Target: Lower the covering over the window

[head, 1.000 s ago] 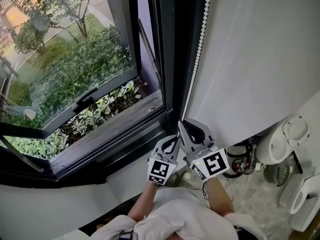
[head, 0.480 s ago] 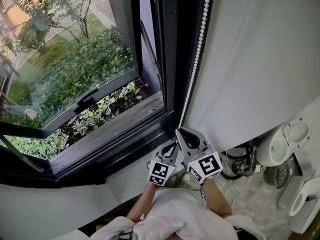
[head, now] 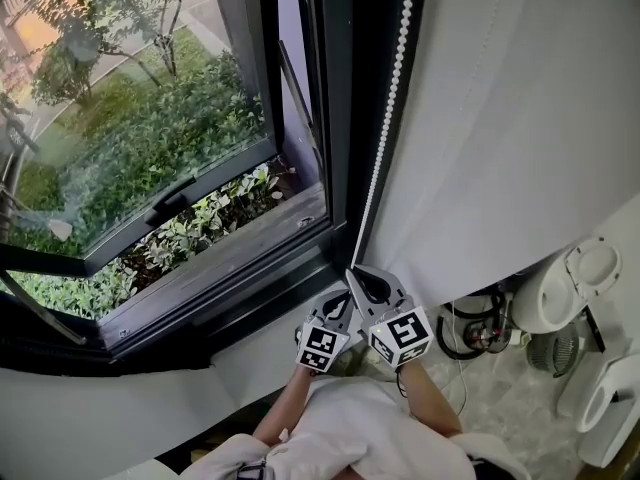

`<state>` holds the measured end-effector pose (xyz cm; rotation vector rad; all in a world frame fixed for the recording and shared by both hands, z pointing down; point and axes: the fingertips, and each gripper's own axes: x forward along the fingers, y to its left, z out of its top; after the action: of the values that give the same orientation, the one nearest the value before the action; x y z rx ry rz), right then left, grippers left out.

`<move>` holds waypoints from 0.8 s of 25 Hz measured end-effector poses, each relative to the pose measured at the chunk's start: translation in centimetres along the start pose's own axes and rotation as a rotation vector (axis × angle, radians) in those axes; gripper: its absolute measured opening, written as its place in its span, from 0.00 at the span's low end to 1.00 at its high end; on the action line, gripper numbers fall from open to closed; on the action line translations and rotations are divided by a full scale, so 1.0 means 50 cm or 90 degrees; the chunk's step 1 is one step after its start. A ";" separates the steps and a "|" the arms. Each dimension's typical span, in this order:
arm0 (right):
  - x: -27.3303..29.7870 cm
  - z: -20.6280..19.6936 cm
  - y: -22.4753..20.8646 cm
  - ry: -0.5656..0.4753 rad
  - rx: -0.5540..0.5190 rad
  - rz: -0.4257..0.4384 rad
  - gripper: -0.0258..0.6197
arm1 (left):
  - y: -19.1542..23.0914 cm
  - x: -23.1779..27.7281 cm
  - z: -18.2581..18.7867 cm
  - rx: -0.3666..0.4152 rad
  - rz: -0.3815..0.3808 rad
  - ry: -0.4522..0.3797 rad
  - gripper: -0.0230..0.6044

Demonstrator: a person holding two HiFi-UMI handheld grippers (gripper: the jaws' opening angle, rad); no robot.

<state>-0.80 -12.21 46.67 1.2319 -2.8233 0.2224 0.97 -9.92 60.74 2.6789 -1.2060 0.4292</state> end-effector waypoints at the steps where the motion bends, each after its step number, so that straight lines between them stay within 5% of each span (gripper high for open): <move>1: 0.001 -0.008 0.000 0.005 0.002 0.001 0.04 | -0.001 0.000 -0.008 -0.001 0.000 0.005 0.06; 20: -0.013 -0.104 0.016 0.059 0.040 0.020 0.03 | -0.003 0.006 -0.103 -0.009 0.012 0.048 0.06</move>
<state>-0.97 -10.42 51.63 1.1579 -2.7782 0.3624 0.30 -8.64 65.70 2.6172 -1.2084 0.5176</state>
